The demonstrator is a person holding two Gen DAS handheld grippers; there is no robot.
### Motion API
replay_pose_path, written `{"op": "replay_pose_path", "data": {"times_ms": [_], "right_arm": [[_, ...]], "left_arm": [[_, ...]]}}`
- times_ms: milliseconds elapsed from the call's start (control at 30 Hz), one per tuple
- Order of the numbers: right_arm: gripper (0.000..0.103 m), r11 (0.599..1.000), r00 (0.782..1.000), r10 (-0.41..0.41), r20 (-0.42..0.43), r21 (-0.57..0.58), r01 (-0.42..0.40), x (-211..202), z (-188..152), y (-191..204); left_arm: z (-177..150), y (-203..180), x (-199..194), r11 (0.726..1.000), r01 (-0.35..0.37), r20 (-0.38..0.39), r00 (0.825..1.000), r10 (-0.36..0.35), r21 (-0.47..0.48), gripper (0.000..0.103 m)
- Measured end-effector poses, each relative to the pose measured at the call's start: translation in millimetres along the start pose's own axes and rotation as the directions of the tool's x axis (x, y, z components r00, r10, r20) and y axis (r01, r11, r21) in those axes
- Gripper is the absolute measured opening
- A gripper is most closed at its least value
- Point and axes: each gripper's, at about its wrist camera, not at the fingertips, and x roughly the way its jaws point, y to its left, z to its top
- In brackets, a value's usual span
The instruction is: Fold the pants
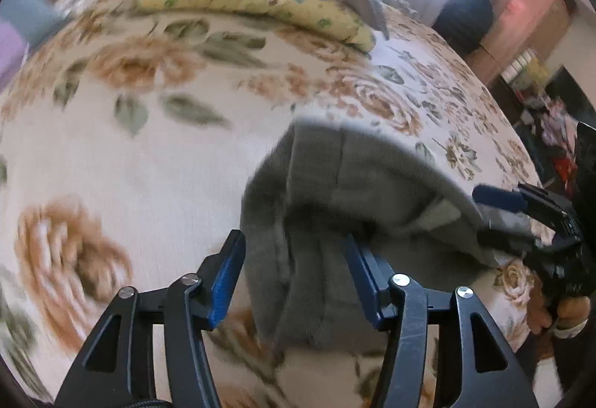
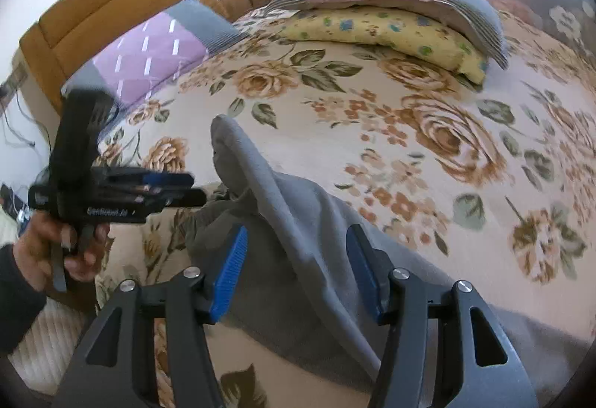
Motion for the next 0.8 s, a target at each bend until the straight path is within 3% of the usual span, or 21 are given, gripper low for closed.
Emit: {"op": "replay_pose_path", "data": {"times_ms": [200, 367, 400, 433, 500, 633, 667, 800], "right_arm": [[0.057, 1.000, 0.999, -0.016, -0.035, -0.023, 0.015, 11, -7, -2], [0.056, 0.999, 0.999, -0.026, -0.039, -0.030, 0.025, 19, -7, -10], [0.045, 1.000, 0.999, -0.015, -0.041, -0.028, 0.013, 21, -7, -12], [0.027, 0.999, 0.999, -0.017, -0.044, -0.028, 0.016, 21, -6, -13], [0.013, 1.000, 0.999, -0.022, -0.035, -0.020, 0.022, 19, -5, -17], [0.007, 1.000, 1.000, -0.011, 0.017, -0.023, 0.012, 1, -5, -15], [0.007, 1.000, 1.000, -0.001, 0.021, -0.030, 0.001, -2, -6, -13], [0.007, 0.992, 1.000, 0.014, 0.016, -0.122, -0.012, -14, -20, 9]], "left_arm": [[36, 0, 18, 0.987, 0.028, -0.011, 1.000, -0.027, 0.157, 0.067], [47, -3, 34, 0.969, 0.164, -0.044, 0.986, -0.158, 0.186, 0.067], [48, -6, 36, 0.966, 0.172, -0.039, 0.985, -0.168, 0.193, 0.064], [48, -8, 37, 0.964, 0.175, -0.033, 0.985, -0.171, 0.200, 0.061], [49, -10, 37, 0.962, 0.183, -0.026, 0.983, -0.182, 0.202, 0.034], [41, -15, 14, 0.957, 0.180, 0.039, 0.980, -0.194, 0.229, 0.030], [34, -17, 4, 0.953, 0.183, 0.051, 0.978, -0.201, 0.240, 0.023], [5, -20, -23, 0.954, 0.183, 0.083, 0.975, -0.208, 0.239, 0.021]]}}
